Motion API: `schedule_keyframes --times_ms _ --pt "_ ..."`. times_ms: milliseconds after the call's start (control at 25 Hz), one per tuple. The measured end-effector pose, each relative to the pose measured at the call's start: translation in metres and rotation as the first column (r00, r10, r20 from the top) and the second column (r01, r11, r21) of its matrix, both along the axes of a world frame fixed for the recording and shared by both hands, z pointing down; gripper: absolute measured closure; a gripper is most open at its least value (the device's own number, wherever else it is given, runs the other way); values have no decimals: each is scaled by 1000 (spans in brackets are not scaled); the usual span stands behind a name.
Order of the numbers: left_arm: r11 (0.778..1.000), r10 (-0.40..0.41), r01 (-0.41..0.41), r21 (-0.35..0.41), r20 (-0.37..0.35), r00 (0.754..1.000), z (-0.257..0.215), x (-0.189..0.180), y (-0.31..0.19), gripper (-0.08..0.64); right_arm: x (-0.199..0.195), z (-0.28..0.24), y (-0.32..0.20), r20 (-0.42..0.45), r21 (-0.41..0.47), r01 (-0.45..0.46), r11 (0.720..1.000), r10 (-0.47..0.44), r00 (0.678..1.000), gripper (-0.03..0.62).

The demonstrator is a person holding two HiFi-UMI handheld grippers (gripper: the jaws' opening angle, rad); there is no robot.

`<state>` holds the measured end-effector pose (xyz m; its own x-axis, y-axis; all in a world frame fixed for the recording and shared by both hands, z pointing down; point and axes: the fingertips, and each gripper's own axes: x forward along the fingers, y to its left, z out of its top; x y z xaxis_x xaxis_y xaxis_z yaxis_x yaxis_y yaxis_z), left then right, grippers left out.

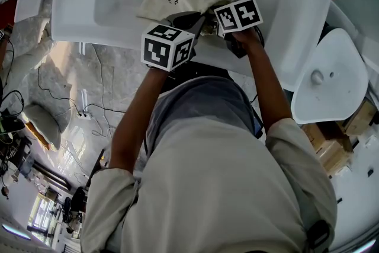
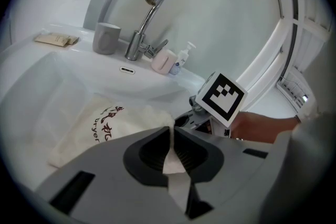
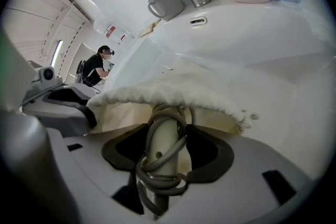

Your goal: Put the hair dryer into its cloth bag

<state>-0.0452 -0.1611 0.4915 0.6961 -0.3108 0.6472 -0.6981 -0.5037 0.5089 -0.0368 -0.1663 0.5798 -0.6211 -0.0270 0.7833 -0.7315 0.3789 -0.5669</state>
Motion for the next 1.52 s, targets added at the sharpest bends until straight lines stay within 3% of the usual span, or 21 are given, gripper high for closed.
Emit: schedule_keyframes --times_ms 680,1520 --pt "999 -26 25 -26 -69 997 -7 3 -1 529 -9 9 -16 33 33 -56 998 55 998 353" --pt "997 -56 49 -60 -113 992 -12 1 -6 529 -20 23 -35 30 141 -47 989 43 999 353"
